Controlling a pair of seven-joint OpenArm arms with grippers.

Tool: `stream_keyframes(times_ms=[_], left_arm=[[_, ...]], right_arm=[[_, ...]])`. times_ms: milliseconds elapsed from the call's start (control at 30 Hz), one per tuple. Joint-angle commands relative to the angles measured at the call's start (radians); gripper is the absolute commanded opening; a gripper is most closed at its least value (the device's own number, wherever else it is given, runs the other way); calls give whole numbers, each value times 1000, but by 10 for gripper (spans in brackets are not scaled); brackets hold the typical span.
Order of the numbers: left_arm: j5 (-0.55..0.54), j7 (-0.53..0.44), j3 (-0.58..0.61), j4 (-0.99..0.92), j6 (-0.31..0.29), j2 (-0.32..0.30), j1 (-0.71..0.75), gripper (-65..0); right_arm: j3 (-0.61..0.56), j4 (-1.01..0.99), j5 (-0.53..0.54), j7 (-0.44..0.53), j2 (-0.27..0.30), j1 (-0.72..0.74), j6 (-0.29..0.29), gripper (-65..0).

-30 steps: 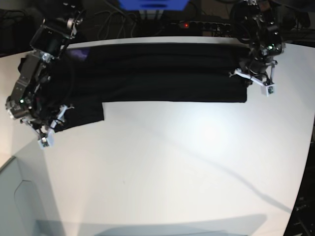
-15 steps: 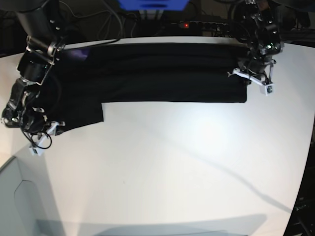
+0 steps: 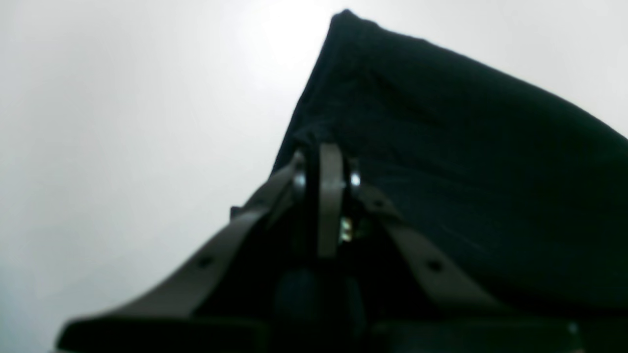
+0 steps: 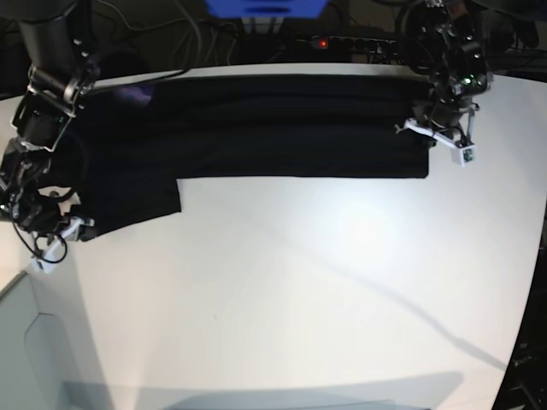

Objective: Fold the T-shirt properly
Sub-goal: 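Grasp the sleeve end of the folded shirt with the right gripper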

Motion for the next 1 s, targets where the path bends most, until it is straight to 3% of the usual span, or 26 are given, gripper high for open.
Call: stream_keyframes(times_ms=[0, 433, 967], left_arm=[[-7, -14, -5, 18, 3, -10, 3, -645], [-7, -12, -5, 21, 3, -10, 3, -645], [-7, -11, -5, 22, 3, -10, 4, -645]], right_arm=[[2, 15, 33, 13, 22, 26, 3, -377], [-7, 11, 31, 36, -7, -5, 3, -377], [2, 11, -27, 101, -1, -5, 3, -377]])
